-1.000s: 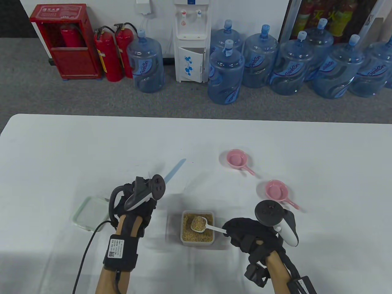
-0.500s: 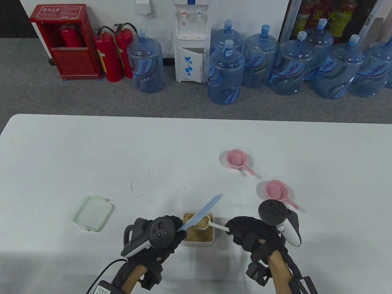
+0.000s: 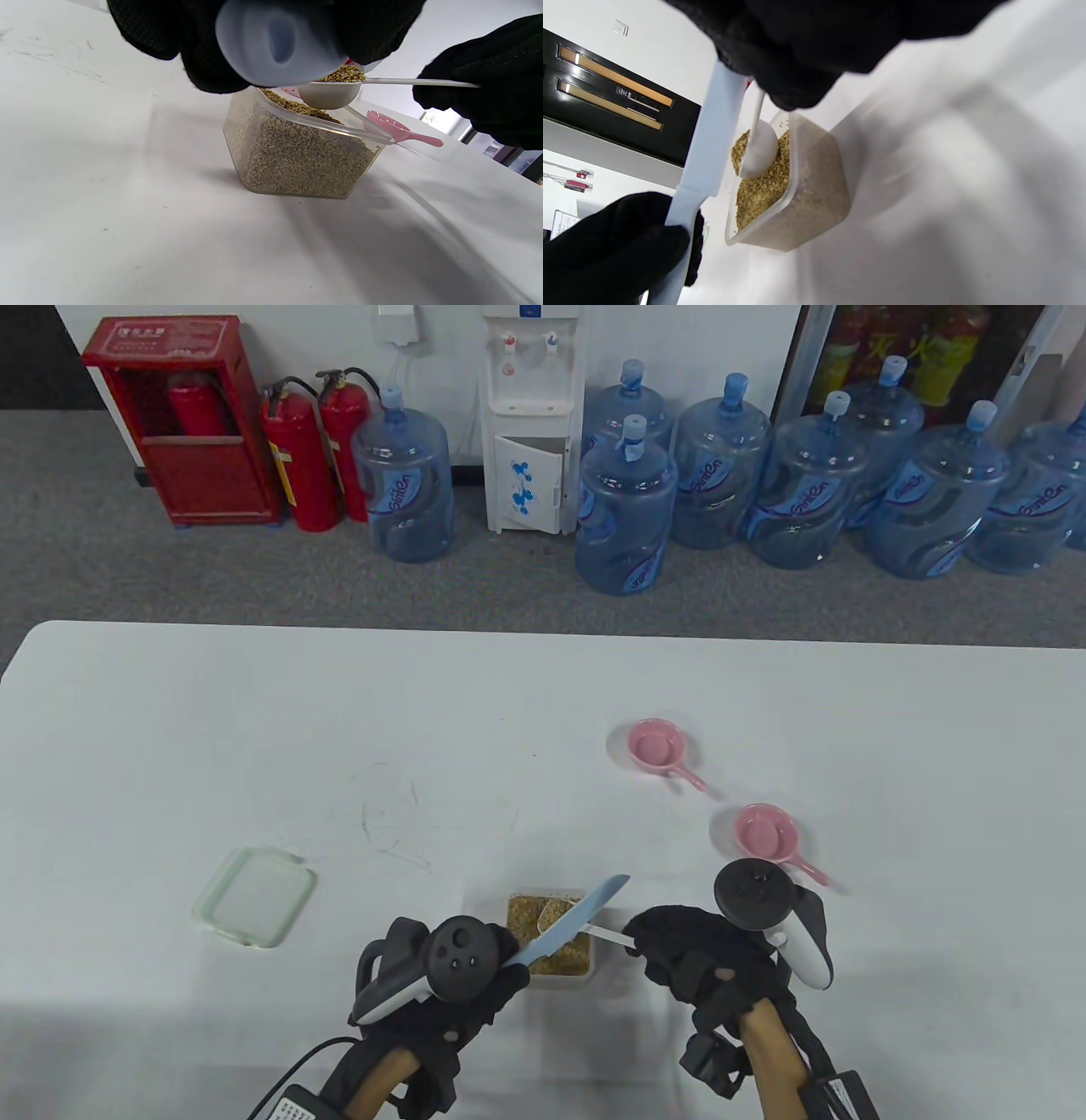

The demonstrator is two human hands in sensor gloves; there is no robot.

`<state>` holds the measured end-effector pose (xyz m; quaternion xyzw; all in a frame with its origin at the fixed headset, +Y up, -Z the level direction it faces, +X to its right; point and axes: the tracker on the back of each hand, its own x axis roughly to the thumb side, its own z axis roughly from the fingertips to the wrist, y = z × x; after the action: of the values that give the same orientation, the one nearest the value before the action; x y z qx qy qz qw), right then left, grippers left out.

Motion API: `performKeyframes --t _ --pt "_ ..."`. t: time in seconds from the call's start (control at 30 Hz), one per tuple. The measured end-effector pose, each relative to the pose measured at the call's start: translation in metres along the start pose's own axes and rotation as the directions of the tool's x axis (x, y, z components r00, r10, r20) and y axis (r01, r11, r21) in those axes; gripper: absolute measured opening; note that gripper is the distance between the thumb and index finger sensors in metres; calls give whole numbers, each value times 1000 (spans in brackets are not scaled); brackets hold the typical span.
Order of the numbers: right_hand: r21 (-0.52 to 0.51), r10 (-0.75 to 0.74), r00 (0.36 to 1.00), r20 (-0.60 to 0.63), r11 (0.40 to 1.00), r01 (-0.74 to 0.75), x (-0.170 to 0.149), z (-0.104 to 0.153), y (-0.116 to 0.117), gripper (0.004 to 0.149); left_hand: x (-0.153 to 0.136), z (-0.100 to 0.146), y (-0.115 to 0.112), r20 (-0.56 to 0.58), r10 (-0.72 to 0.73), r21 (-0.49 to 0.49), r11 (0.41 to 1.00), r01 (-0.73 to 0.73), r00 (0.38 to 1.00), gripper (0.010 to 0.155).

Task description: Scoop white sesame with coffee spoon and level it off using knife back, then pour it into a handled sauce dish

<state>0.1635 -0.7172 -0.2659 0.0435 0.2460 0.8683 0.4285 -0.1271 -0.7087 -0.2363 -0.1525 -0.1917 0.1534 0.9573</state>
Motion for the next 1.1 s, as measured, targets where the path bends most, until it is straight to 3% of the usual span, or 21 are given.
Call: performKeyframes --t 1.1 --pt "24 -20 1000 9 1000 19 0 1 -2 42 -20 -5 3 -111 -39 -53 998 33 993 44"
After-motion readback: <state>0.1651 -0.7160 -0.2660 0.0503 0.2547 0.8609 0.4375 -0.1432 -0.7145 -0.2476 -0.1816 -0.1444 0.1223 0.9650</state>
